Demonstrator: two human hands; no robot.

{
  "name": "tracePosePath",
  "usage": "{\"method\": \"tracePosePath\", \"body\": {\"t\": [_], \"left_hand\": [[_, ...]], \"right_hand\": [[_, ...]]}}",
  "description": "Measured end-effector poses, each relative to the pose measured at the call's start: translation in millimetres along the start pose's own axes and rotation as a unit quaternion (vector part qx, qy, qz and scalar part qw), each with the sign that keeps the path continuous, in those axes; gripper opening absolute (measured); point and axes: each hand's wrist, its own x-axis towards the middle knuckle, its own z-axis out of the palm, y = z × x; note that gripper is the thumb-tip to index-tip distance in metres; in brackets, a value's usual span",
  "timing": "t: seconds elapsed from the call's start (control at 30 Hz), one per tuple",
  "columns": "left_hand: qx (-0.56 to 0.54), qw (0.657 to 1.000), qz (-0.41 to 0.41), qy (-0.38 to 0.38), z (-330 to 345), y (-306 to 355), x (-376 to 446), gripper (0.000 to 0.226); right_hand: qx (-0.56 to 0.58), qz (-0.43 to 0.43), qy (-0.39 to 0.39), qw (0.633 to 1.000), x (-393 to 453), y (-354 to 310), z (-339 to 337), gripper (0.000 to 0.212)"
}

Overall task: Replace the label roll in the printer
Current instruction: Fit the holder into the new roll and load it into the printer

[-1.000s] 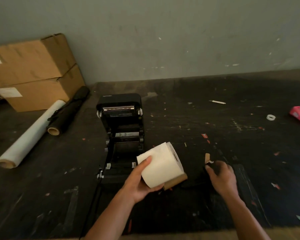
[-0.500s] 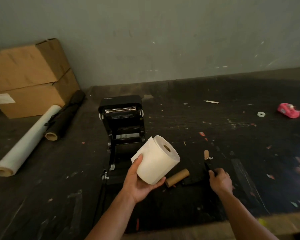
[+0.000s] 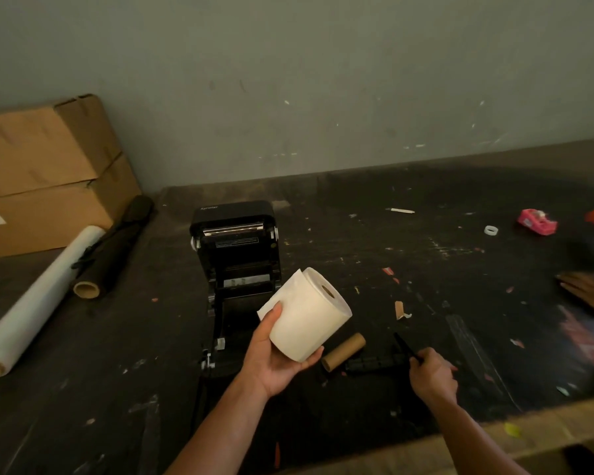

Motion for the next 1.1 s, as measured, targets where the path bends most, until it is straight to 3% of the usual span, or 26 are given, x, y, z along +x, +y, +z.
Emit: {"method": "tracePosePath", "body": {"t": [0.2, 0.37, 0.63, 0.9, 1.1], "left_hand": [[0.015, 1.000, 0.000, -0.012, 1, 7, 1, 0.068], [0.022, 1.000, -0.002, -0.018, 0, 9, 1, 0.069], [0.020, 0.999, 0.019, -0.033, 2, 24, 2, 0.065], [0.039, 0.999, 0.018, -0.024, -3, 20, 4, 0.064], [0.058, 0.998, 0.003, -0.017, -7, 11, 4, 0.064]], "right_hand": [[-0.028, -0.002, -0.008, 1.000, 0, -5, 4, 0.041], [-0.102, -0.025, -0.032, 0.994, 3, -12, 4, 0.033], [-0.055, -0.049, -0.033, 0.997, -1, -5, 5, 0.030], [0.023, -0.016, -0.033, 0.999, -2, -3, 6, 0.037], [-0.014, -0.029, -0.044, 0.999, -1, -7, 15, 0.059]]}}
